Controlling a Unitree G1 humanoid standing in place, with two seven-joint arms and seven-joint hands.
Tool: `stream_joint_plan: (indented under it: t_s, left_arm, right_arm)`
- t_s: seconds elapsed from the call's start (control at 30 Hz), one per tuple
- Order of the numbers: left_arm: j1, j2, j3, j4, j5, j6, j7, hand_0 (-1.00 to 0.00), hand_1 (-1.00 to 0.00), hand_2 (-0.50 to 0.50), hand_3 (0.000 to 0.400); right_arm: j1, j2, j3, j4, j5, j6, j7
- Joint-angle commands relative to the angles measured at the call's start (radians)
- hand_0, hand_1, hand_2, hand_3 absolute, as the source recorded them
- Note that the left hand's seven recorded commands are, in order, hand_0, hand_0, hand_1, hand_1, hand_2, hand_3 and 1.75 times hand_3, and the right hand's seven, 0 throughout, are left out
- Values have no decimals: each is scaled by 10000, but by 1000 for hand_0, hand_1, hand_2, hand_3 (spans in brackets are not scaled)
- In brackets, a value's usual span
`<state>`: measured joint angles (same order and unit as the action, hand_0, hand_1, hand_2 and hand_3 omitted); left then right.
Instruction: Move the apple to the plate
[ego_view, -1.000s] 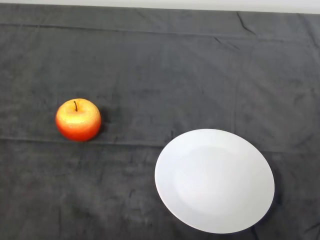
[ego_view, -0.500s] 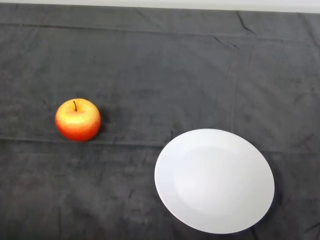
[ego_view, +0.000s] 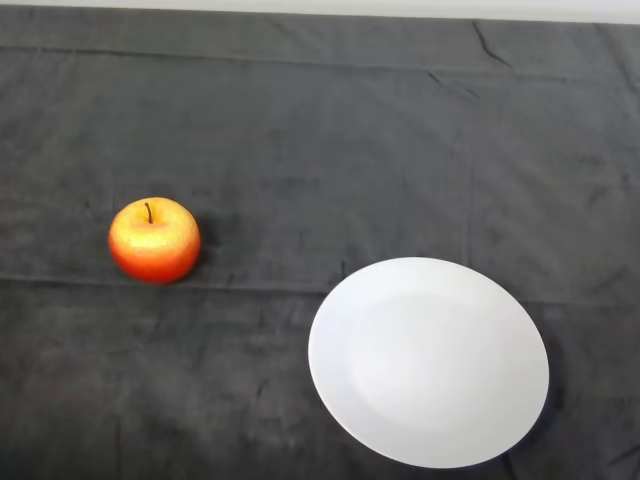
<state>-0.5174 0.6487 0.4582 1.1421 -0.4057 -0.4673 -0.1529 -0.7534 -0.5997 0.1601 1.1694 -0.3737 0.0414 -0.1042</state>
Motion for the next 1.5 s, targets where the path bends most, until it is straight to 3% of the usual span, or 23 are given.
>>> stream_joint_plan:
  t_s: [0.03,0.43,0.8,1.13,1.5]
  left_arm:
    - [-608,-202,-205,-153,240,79,-224,0,0,0,0]
    - [-1020,-994,-1200,18,1036,5,-1379,0,0,0,0]
    - [-1381,-1748,-2506,-126,2203,-97,-2079,0,0,0,0]
    - [-1224,-2073,-3239,-711,2738,-423,-2937,0,0,0,0]
    - [-1410,-2400,-3772,-732,3249,-619,-3090,0,0,0,0]
  right_arm:
    - [244,-63,-75,7,68,20,9]
    - [258,-64,-78,-23,72,35,14]
    - [270,-65,-81,-49,74,48,18]
    - [284,-66,-84,-75,77,61,22]
    - [295,-67,-88,-99,79,72,27]
